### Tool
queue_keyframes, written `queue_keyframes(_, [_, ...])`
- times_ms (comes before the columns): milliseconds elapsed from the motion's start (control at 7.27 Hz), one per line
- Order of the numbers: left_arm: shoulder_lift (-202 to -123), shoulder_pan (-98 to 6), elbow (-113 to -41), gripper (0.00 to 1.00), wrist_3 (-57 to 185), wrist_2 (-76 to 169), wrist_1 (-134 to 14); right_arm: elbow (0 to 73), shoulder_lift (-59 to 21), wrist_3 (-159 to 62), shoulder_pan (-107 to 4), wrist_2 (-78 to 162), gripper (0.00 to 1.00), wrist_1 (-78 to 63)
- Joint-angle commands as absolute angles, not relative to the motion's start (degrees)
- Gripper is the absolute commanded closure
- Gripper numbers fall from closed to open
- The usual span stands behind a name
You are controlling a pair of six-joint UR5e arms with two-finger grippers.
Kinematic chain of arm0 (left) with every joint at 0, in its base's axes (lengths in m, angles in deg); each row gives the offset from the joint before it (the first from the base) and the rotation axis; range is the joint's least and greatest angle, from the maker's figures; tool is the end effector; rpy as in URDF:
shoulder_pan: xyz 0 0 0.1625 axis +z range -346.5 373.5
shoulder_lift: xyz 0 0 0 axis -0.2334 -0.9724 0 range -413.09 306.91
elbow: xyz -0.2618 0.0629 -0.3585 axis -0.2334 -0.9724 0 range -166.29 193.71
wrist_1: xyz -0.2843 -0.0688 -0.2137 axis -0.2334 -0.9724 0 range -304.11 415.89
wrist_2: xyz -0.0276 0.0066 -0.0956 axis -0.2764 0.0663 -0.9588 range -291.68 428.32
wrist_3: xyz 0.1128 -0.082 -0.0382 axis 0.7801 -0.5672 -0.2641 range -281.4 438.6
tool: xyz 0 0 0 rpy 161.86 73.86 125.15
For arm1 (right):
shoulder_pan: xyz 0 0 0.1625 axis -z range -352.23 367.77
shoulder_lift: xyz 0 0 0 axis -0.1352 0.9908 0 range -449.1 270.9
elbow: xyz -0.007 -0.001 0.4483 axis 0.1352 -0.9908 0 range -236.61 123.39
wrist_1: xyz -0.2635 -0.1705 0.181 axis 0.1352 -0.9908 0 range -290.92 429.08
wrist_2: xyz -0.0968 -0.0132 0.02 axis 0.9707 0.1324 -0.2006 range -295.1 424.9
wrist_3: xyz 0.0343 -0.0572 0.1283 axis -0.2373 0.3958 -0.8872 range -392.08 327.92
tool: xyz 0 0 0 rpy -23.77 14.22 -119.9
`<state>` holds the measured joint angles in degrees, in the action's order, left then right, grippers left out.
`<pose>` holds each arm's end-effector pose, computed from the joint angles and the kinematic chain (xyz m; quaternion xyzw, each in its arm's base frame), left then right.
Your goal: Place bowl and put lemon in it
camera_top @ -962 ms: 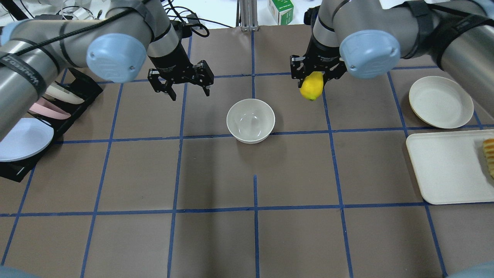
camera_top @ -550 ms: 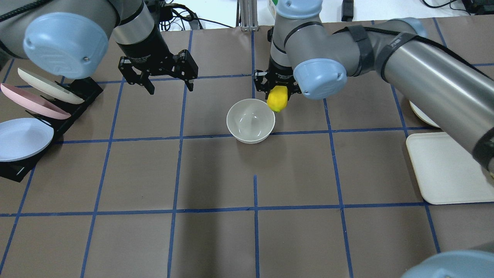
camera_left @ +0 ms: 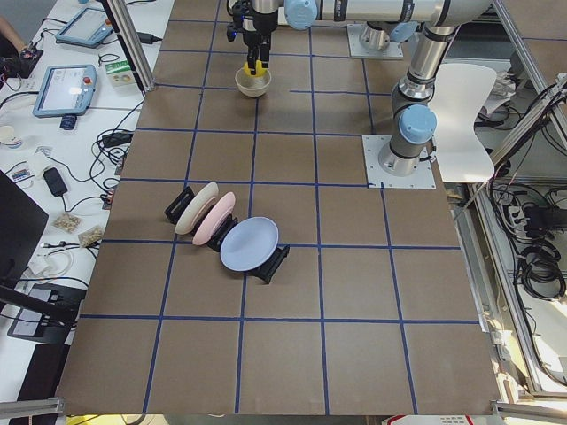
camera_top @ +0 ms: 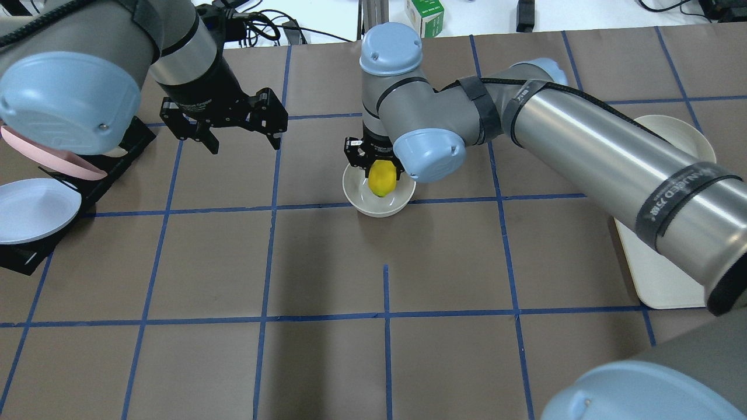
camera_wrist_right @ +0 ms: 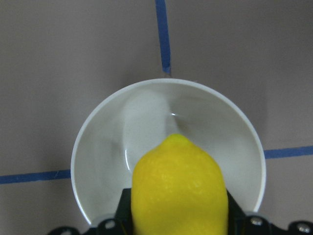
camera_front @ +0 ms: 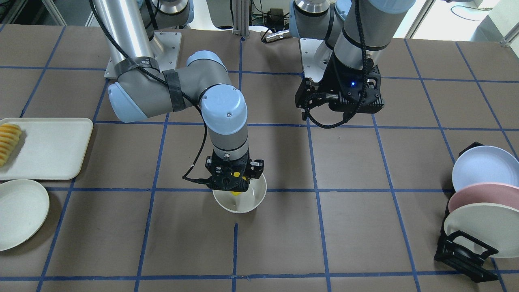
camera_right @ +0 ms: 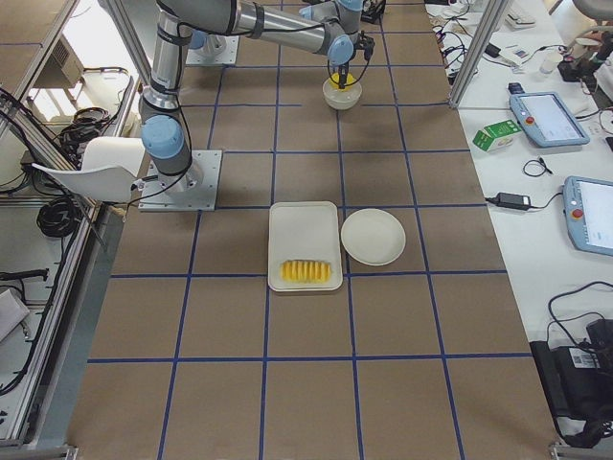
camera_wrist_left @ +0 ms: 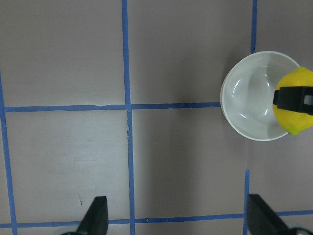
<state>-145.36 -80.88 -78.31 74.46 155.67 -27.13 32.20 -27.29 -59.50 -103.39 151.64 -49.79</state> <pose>-0.1746 -0.4480 0.4456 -0.0026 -0.9995 0.0216 0.0248 0.3546 -0.5237 0.2637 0.0542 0.9980 -0.0032 0.0326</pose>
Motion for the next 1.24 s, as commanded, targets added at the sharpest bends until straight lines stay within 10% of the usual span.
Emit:
queue_keyframes(0, [-144.76, -80.63, -79.01, 0.00, 75.70, 155.77, -21.66, 32.43, -29.85, -60.03, -104.20, 151.65, 1.00, -50.45])
queue_keyframes(275, [-143.97, -80.54, -79.01, 0.00, 76.06, 155.86, -20.40, 32.42, -31.26, -59.59, -104.20, 151.65, 0.75, -52.80])
queue_keyframes(550, [-143.97, -80.55, -78.92, 0.00, 75.97, 155.86, -20.40, 32.08, -31.18, -59.59, -104.20, 152.69, 0.00, -54.06])
queue_keyframes(1100, [-143.62, -80.46, -79.01, 0.00, 75.79, 155.95, -20.49, 32.25, -20.32, -58.54, -98.00, 152.96, 0.00, -45.04])
